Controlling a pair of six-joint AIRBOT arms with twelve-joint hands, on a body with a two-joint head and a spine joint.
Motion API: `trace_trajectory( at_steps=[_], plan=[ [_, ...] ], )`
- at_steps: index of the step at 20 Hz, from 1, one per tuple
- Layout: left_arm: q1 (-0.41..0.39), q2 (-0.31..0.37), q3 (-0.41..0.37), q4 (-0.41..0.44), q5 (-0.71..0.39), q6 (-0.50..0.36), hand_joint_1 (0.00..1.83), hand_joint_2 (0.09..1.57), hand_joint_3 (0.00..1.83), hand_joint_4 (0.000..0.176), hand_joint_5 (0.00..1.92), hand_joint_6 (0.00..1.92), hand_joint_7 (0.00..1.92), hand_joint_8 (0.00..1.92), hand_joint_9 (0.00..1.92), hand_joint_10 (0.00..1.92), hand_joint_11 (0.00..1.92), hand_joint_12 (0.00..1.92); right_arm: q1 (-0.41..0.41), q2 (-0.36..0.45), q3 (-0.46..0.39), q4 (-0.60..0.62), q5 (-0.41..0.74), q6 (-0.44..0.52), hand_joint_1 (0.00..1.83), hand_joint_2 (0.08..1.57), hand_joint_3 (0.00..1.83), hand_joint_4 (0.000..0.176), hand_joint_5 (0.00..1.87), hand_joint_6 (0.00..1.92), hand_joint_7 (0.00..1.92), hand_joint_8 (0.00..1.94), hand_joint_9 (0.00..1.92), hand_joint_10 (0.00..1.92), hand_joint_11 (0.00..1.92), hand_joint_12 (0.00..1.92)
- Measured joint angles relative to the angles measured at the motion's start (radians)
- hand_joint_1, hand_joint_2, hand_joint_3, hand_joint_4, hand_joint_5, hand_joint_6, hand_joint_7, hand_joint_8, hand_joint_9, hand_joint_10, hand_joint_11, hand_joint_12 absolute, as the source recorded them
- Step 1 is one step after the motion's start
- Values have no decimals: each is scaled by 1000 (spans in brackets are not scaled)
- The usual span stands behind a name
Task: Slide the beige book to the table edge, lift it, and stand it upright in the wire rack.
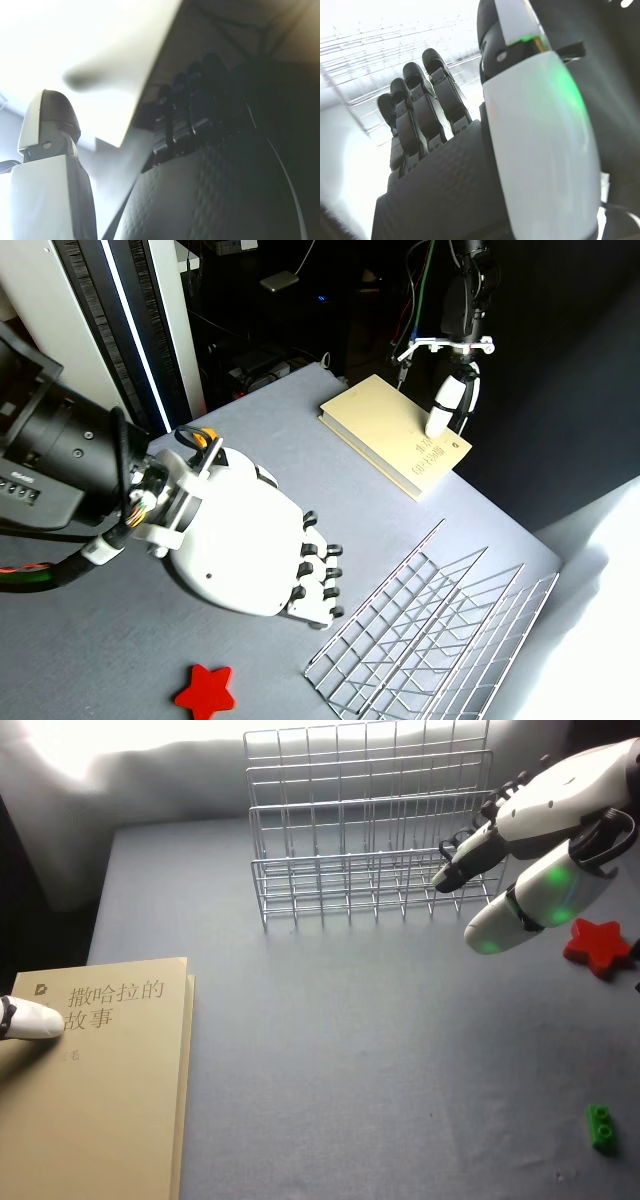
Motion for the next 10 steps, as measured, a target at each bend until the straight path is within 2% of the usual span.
trace_trajectory(
  at_steps=[10],
  plan=[
    [5, -19, 5, -4, -15, -8, 929, 1001, 0, 0, 361, 6, 354, 6, 347, 9, 0, 944, 8, 19, -4, -7, 9, 67, 116, 1185, 2, 0, 248, 3, 258, 2, 257, 4, 0, 749]
  ],
)
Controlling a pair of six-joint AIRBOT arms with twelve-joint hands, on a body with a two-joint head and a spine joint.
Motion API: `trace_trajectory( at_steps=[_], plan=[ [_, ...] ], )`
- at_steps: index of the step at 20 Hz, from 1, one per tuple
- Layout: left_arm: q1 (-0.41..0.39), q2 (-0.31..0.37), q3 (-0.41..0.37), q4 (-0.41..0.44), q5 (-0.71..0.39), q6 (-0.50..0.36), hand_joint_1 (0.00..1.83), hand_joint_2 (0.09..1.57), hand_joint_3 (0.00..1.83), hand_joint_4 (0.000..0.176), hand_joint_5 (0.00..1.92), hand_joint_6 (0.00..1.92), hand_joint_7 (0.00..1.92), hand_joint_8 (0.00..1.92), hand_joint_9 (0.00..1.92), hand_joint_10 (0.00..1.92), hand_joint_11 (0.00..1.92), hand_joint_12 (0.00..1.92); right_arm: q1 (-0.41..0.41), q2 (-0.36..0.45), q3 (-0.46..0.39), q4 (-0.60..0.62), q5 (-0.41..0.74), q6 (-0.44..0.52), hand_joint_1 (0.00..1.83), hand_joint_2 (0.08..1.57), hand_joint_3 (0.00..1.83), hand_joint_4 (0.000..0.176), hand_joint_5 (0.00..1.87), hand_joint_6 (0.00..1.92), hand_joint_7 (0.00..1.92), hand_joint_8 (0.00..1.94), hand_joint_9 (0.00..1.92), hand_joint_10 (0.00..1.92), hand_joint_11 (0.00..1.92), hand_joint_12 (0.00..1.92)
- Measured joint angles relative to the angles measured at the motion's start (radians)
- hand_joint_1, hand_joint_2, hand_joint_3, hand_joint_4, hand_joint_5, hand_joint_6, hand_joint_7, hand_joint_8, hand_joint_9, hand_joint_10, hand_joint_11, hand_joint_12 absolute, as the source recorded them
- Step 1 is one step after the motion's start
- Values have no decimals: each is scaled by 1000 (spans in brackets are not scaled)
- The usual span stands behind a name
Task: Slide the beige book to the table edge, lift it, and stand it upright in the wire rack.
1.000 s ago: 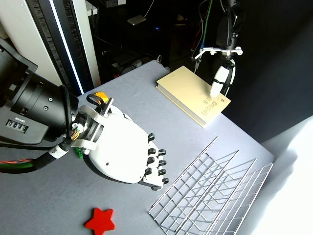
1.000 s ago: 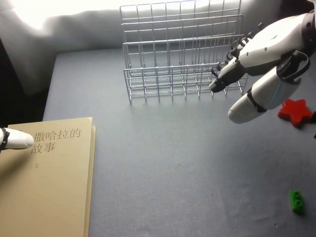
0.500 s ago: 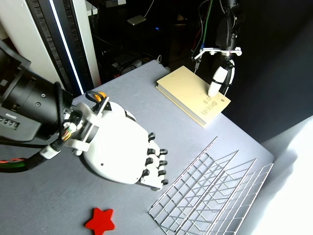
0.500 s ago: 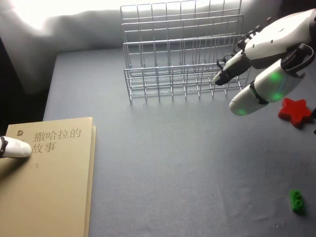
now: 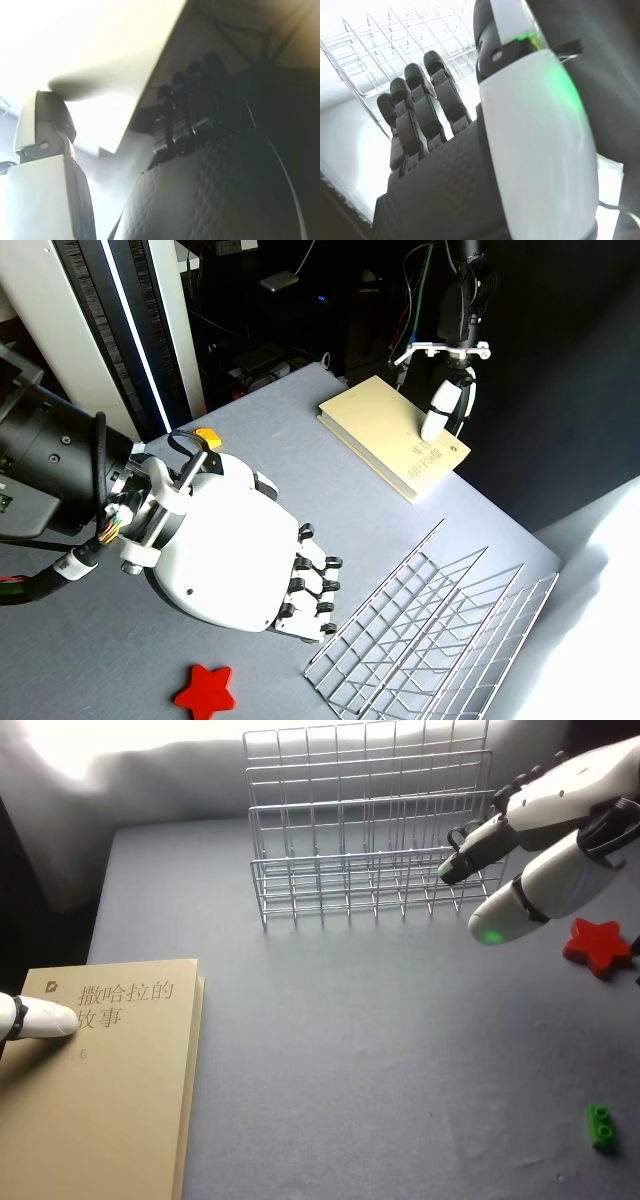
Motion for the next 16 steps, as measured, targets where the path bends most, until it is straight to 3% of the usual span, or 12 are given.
trace_trajectory(
  at_steps=[8, 11, 16],
  plan=[
    [0, 0, 3, -4, -5, -8, 971, 1009, 2, 0, 419, 8, 396, 5, 383, 9, 16, 1001, 34, 39, -50, -4, 98, -69, 147, 1185, 0, 0, 255, 3, 261, 2, 259, 5, 0, 751],
    [0, 0, 6, -5, -5, -14, 1035, 1011, 2, 0, 516, 17, 480, 13, 466, 18, 97, 1017, 34, 54, -69, -3, 98, -87, 171, 1177, 0, 0, 291, 8, 291, 6, 285, 8, 0, 826],
    [0, 0, 11, -7, -13, -22, 1151, 1052, 0, 0, 701, 18, 689, 11, 675, 27, 250, 1006, 34, 92, -91, -4, 99, -121, 129, 1181, 0, 0, 269, 2, 273, 2, 265, 2, 0, 735]
  ],
)
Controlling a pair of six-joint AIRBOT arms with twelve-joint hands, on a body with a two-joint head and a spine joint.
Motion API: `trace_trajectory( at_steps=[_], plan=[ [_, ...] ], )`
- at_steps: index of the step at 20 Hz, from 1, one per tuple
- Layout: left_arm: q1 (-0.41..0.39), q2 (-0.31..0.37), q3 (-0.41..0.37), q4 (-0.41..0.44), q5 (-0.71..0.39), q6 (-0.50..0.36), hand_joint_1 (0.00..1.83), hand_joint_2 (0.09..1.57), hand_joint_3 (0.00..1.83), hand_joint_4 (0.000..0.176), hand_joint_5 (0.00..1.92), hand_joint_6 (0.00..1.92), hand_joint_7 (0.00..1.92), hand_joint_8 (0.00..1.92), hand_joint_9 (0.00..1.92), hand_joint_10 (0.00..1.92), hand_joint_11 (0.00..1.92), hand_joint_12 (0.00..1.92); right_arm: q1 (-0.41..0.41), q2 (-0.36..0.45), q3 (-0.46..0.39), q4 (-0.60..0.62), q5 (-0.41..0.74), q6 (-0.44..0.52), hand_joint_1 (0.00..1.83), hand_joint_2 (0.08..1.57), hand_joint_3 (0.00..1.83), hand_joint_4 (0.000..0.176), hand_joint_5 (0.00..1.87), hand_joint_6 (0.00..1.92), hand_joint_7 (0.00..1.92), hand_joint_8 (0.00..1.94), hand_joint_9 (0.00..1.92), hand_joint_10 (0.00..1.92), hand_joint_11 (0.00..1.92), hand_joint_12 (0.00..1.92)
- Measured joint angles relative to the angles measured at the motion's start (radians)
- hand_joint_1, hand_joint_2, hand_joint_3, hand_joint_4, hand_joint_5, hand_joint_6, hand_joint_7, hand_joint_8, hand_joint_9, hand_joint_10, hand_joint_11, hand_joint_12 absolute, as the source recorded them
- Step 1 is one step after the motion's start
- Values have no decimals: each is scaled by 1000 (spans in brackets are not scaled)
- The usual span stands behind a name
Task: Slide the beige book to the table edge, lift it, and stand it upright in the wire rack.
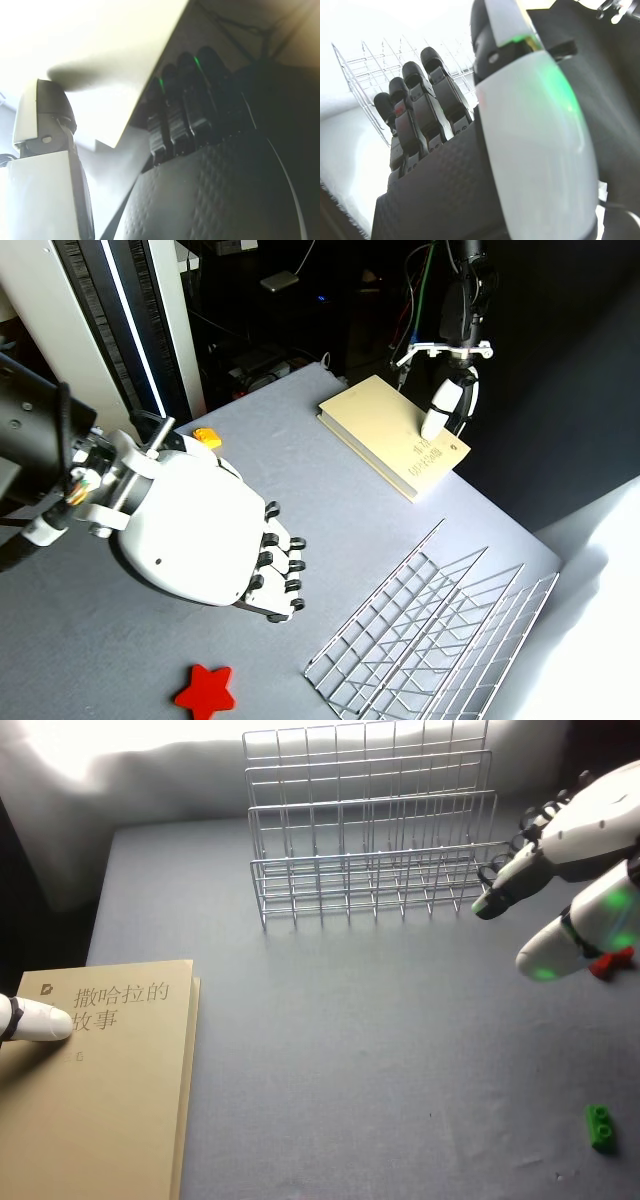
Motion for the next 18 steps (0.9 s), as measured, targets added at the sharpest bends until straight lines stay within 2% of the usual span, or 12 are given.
trace_trajectory(
  at_steps=[1, 2, 3, 4, 5, 6, 9, 12, 15, 16, 18],
  plan=[
    [0, 0, 0, 0, -2, 0, 1196, 1130, 4, 0, 893, 880, 832, 892, 872, 108, 446, 1058, 0, 15, -8, -1, -1, -5, 125, 1184, 0, 0, 266, 1, 270, 0, 259, 1, 0, 720],
    [1, 0, 0, -1, -5, -1, 1323, 1182, 0, 0, 822, 1126, 816, 1170, 800, 1121, 562, 1136, 0, 24, -14, -1, -1, -6, 136, 1183, 0, 0, 265, 0, 264, 0, 257, 0, 0, 717],
    [1, 0, 0, -1, -5, -7, 1454, 1187, 0, 0, 752, 1153, 786, 1294, 794, 1284, 622, 1562, 0, 37, -25, -1, -1, -3, 147, 1183, 0, 0, 273, 3, 274, 3, 267, 3, 0, 758],
    [1, 0, 0, -12, -1, -11, 1479, 1199, 4, 0, 715, 1198, 748, 1377, 773, 1357, 602, 1675, -8, 50, -35, -1, -4, 13, 160, 1180, 0, 0, 274, 2, 275, 3, 269, 4, 0, 768],
    [1, 0, 0, -26, -1, -13, 1487, 1180, 0, 0, 812, 1107, 739, 1335, 779, 1348, 712, 1624, -19, 59, -42, -1, -9, 23, 200, 1182, 0, 0, 266, 0, 259, 1, 258, 1, 0, 747],
    [1, 0, 0, -28, -5, -17, 1490, 1166, 0, 0, 821, 1083, 758, 1304, 806, 1315, 753, 1598, -30, 72, -59, -3, -19, 37, 201, 1186, 1, 0, 261, 0, 251, 0, 253, 0, 0, 739],
    [1, 0, 0, -19, -7, -15, 1492, 1145, 0, 0, 876, 1024, 774, 1266, 845, 1233, 810, 1537, -36, 93, -84, -1, -26, 54, 192, 1187, 1, 0, 258, 3, 250, 5, 249, 3, 0, 735],
    [-1, 0, 10, -24, -7, 14, 1491, 1148, 1, 0, 879, 1027, 752, 1289, 828, 1244, 809, 1545, -36, 94, -90, -2, -33, 54, 192, 1187, 0, 0, 267, 7, 258, 8, 254, 5, 0, 736],
    [-29, 6, 41, -28, 2, 127, 1490, 1151, 0, 0, 856, 1098, 768, 1220, 832, 1248, 787, 1566, -36, 99, -98, 0, -25, 55, 190, 1181, 0, 0, 300, 6, 287, 4, 275, 3, 0, 782],
    [-37, 13, 51, -31, -3, 206, 1490, 1151, 0, 0, 860, 1097, 770, 1204, 829, 1254, 785, 1573, -36, 103, -98, -1, -25, 55, 186, 1189, 2, 0, 267, 2, 251, 1, 244, 1, 0, 710],
    [-61, 20, 77, -28, -25, 304, 1491, 1151, 0, 0, 834, 1095, 784, 1213, 839, 1248, 789, 1576, -36, 113, -98, -3, -24, 54, 195, 1184, 0, 0, 277, 4, 265, 4, 266, 7, 0, 775]
  ],
)
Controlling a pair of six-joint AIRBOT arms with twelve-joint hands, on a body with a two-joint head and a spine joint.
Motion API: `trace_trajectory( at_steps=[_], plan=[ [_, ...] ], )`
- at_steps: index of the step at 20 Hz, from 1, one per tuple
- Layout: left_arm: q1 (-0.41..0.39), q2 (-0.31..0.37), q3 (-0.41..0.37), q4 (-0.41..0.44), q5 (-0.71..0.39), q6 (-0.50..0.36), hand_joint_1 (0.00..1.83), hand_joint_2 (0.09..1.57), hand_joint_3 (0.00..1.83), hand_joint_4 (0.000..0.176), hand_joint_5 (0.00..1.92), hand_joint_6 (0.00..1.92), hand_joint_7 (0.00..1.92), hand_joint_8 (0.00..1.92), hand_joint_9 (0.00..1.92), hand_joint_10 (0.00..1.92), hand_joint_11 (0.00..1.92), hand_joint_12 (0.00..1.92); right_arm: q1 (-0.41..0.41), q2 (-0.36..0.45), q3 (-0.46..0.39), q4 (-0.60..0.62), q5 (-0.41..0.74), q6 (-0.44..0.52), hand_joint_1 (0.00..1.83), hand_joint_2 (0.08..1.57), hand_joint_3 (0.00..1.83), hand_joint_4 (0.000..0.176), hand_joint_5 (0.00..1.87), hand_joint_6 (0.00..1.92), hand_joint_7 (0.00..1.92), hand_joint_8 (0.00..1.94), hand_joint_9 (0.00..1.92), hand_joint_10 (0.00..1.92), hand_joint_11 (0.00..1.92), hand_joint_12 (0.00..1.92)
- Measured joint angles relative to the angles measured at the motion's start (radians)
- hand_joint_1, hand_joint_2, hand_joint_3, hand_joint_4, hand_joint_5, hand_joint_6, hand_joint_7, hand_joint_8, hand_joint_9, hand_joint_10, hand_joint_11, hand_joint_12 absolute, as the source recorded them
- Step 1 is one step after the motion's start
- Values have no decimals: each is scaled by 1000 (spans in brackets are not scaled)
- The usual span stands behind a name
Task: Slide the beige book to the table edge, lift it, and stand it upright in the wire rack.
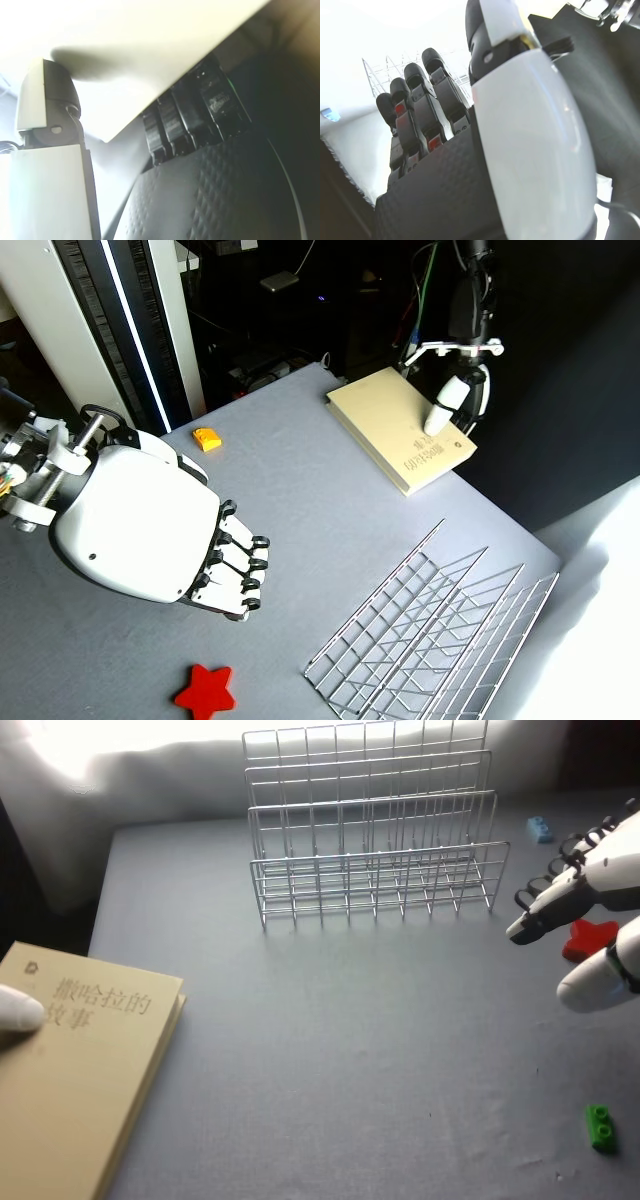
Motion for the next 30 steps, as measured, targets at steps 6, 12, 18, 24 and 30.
trace_trajectory(
  at_steps=[6, 12, 18, 24, 30],
  plan=[
    [-21, 0, 21, 8, -126, 45, 1491, 1155, 1, 0, 814, 1125, 791, 1210, 830, 1267, 774, 1592, 0, 11, 2, 0, -2, 30, 199, 1187, 0, 0, 258, 0, 251, 0, 248, 0, 0, 694],
    [-69, 6, 13, 14, -197, 160, 1488, 1163, 1, 0, 848, 1105, 758, 1243, 804, 1303, 737, 1610, -15, 21, 14, -1, -3, 73, 173, 1194, 1, 0, 277, 1, 278, 3, 270, 3, 0, 758],
    [-55, 6, 14, -16, -490, 61, 1491, 1150, 1, 0, 851, 1073, 775, 1215, 834, 1273, 787, 1565, -27, 23, 23, -34, 31, 192, 180, 1196, 1, 0, 273, 0, 272, 0, 260, 0, 0, 749],
    [-22, 5, -2, -57, -735, -16, 1490, 1159, 0, 0, 818, 1108, 765, 1244, 828, 1279, 773, 1592, -27, 23, 25, -34, 37, 187, 193, 1190, 0, 0, 270, 0, 268, 1, 266, 1, 0, 757],
    [35, 3, -24, -56, -991, -225, 1490, 1157, 0, 0, 807, 1133, 777, 1218, 835, 1254, 781, 1581, -18, 27, 35, -34, 38, 184, 180, 1196, 1, 0, 273, 8, 270, 8, 261, 9, 0, 762]
  ],
)
